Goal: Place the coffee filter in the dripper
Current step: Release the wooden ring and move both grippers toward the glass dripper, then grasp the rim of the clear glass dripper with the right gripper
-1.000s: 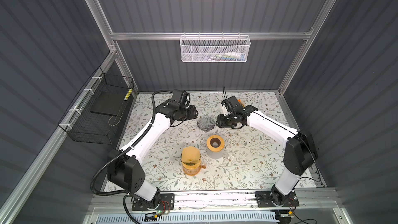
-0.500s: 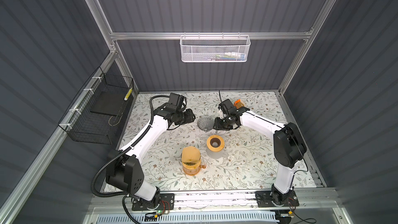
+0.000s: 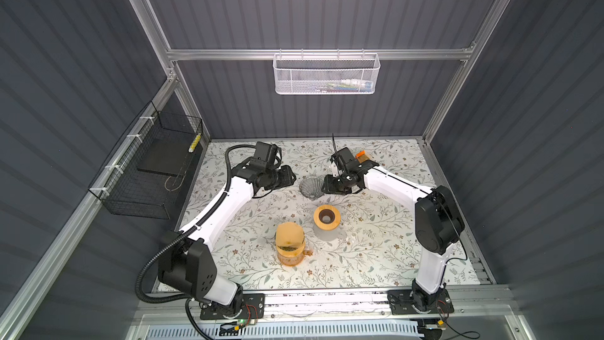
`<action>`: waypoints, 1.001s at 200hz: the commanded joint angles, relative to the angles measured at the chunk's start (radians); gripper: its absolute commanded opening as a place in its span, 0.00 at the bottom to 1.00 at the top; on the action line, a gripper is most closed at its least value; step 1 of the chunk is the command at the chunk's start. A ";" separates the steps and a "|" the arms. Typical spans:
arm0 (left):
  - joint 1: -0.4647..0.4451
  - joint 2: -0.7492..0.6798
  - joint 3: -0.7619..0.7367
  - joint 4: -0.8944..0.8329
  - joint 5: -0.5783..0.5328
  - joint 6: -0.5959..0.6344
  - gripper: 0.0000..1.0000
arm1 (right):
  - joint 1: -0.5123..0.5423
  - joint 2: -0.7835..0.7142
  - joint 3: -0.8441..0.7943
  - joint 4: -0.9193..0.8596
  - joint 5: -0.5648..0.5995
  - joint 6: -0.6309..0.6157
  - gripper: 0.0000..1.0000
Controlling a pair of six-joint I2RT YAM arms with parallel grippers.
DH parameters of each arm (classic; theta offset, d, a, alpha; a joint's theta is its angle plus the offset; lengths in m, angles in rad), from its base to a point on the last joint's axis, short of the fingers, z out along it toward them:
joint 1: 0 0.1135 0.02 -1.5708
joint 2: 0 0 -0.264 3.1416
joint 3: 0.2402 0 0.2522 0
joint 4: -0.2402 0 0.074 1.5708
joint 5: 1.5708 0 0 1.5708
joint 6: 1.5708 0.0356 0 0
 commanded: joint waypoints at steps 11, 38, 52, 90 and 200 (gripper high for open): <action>0.009 -0.030 -0.012 -0.005 0.010 0.023 0.46 | -0.002 0.059 0.053 -0.001 -0.002 0.004 0.44; 0.010 -0.031 -0.003 -0.014 0.008 0.027 0.46 | -0.001 0.092 0.084 -0.002 -0.002 0.006 0.44; 0.010 -0.032 -0.003 -0.017 0.007 0.029 0.46 | -0.002 0.104 0.093 0.003 0.004 0.008 0.43; 0.013 -0.042 -0.012 -0.019 -0.001 0.027 0.46 | -0.001 0.132 0.106 0.009 0.007 0.008 0.40; 0.015 -0.061 -0.027 -0.028 -0.013 0.018 0.46 | -0.003 0.189 0.141 0.012 0.020 0.002 0.27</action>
